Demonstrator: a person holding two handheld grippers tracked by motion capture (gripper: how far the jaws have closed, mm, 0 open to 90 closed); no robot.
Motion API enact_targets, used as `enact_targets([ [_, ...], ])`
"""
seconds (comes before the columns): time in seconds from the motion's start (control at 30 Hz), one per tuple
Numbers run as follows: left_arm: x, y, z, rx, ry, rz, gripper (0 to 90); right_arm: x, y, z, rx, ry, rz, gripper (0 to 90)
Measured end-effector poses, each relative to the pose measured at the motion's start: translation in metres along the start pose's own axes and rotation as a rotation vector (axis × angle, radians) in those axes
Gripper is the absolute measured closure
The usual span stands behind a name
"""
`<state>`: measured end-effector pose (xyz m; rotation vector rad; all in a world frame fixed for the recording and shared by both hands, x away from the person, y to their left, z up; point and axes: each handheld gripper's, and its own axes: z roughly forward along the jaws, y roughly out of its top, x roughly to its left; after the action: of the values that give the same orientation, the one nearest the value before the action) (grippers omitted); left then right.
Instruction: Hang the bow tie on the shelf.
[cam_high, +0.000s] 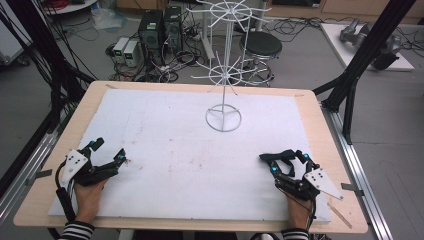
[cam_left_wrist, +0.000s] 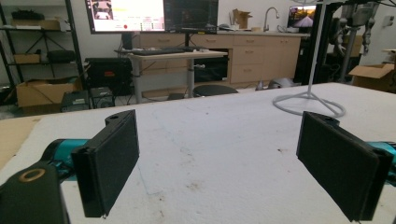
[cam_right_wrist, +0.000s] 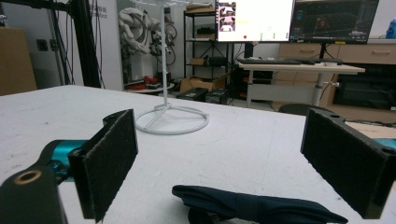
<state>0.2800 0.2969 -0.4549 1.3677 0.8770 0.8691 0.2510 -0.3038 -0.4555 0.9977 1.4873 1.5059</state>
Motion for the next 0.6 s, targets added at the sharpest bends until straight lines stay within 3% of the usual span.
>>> enact_targets([
  [0.6, -0.0001, -0.0001, -0.0004, -0.003, 0.004, 0.000, 13.5, 0.0008, 0.0000, -0.0004, -0.003, -0.023, 0.000, 10.0],
])
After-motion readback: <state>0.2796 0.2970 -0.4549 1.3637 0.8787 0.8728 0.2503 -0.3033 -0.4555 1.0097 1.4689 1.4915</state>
